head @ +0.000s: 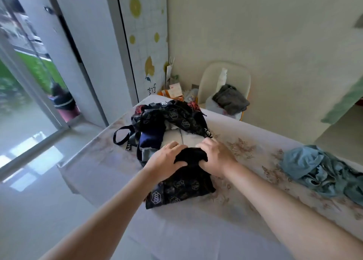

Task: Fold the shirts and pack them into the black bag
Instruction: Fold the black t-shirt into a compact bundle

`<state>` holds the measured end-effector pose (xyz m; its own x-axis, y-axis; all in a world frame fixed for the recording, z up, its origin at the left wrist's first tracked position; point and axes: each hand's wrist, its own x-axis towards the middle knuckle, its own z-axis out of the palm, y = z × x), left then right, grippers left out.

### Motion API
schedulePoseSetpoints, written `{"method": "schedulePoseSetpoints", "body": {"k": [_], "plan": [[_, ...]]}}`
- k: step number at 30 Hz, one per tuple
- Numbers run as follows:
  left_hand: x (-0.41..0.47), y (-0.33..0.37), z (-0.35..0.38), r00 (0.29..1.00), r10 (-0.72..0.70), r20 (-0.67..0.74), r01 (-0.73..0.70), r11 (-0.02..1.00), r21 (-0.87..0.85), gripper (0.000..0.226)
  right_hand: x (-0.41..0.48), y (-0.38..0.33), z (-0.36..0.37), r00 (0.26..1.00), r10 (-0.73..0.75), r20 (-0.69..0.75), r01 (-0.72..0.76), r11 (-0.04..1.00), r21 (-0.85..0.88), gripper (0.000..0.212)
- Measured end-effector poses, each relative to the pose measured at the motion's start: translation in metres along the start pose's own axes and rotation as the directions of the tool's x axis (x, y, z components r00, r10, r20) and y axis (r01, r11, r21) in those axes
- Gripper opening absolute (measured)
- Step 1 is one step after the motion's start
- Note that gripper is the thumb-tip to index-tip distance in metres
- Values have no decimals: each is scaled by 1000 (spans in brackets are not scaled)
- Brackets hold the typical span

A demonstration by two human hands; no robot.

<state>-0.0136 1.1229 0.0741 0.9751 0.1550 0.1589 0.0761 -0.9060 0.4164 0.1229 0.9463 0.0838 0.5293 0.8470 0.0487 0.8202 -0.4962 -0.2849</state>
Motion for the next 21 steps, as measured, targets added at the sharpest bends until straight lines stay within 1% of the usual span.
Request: {"method": "schedulePoseSetpoints", "body": {"k": [2, 4, 6, 8, 10, 12, 14, 16, 17, 18, 19, 20, 21], "plan": [[11, -30, -15, 1000, -23, -2, 23, 999, -30, 54, 30, -18, -1, 999, 20, 50, -17, 998, -54, 50], [22, -55, -25, 1000, -30, 3, 30, 998, -60, 53, 56, -34, 1, 995, 57, 85, -52, 997, -56, 47], [35, -77, -29, 998, -45, 46, 49, 994, -98, 53, 78, -45, 9, 990, 90, 109, -90, 996, -11, 55], [48, -95, -29, 992, -53, 113, 67, 990, -121, 55, 95, -50, 19, 975, 146, 170, -151, 989, 13, 65], [60, -110, -25, 989, -41, 139, 50, 997, -59, 58, 106, -49, 33, 944, 224, 243, -236, 972, 20, 64], [68, -124, -17, 997, -8, 71, 4, 998, 67, 57, 110, -44, 47, 909, 309, 279, -325, 946, 13, 57], [74, -132, -9, 1000, 21, 24, -24, 991, 135, 51, 112, -40, 54, 890, 363, 275, -381, 925, 13, 47], [77, -139, 1, 996, 32, 81, -43, 989, 139, 46, 117, -38, 57, 897, 358, 260, -369, 929, -6, 39], [78, -141, 5, 993, 27, 118, -42, 991, 128, 44, 121, -40, 58, 909, 331, 253, -336, 941, -21, 42], [79, -144, 7, 991, 32, 128, -48, 991, 126, 43, 126, -44, 58, 923, 294, 247, -295, 955, -34, 52], [81, -145, 7, 994, 55, 94, -68, 988, 135, 40, 130, -49, 60, 933, 263, 245, -260, 965, -46, 63], [83, -146, 5, 995, 97, 19, -99, 984, 149, 37, 135, -54, 62, 942, 236, 239, -227, 972, -65, 69], [87, -148, 1, 984, 154, -85, -138, 976, 169, 35, 139, -56, 65, 948, 216, 232, -200, 976, -90, 70]]}}
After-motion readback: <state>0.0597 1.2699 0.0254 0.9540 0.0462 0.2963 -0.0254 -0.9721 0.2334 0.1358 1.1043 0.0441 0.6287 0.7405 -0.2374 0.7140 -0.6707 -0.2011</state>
